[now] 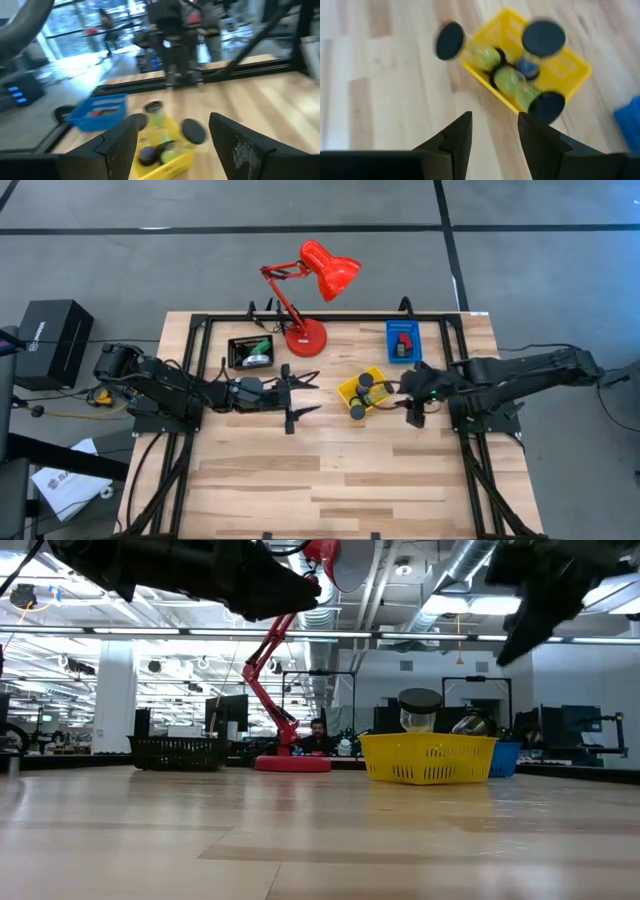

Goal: Pick & Place Office items
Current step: Adjust the green hourglass

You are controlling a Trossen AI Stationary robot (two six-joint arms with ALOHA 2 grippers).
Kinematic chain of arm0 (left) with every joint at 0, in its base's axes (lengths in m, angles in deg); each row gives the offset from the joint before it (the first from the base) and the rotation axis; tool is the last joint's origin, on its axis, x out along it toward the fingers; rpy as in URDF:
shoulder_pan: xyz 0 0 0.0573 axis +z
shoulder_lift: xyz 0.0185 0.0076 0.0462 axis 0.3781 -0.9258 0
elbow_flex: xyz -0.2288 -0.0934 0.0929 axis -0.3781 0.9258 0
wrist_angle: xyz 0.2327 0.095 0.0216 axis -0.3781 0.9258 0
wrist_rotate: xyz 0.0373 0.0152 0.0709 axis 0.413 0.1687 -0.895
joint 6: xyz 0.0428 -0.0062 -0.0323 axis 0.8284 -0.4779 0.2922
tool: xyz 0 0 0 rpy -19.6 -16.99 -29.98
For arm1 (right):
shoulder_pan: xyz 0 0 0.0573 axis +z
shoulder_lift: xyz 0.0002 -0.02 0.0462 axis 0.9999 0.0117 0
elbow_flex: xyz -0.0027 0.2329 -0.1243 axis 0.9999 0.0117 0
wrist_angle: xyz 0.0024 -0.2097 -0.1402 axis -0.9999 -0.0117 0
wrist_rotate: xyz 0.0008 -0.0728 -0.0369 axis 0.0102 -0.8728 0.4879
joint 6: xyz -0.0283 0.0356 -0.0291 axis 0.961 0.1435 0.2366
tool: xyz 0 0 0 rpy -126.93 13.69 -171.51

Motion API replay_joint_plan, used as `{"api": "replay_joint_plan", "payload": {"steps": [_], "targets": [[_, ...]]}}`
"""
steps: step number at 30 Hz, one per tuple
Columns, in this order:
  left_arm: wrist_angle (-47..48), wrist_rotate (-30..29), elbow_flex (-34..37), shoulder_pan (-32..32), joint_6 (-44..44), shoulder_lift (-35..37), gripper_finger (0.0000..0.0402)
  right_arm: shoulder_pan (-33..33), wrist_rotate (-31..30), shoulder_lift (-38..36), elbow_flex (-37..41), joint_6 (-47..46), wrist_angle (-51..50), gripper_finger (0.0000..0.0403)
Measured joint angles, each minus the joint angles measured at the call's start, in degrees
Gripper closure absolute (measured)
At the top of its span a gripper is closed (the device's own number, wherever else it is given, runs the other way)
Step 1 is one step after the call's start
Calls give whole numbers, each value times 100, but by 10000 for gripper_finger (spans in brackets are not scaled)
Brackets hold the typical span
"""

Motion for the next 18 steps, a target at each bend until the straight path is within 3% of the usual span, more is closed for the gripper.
{"api": "replay_joint_plan", "payload": {"steps": [3,9,15,18], "targets": [[0,502,-2,0,-2,0,164,196,-13,-470,12,299,155,253],[-35,723,-360,0,288,-225,171,181,-2,-1130,685,874,2307,253],[32,1479,-881,15,358,-1003,219,-75,-25,-1136,1310,928,2859,253],[43,1578,-1052,11,517,-1351,246,-213,-27,-910,1409,1316,2942,253]]}}
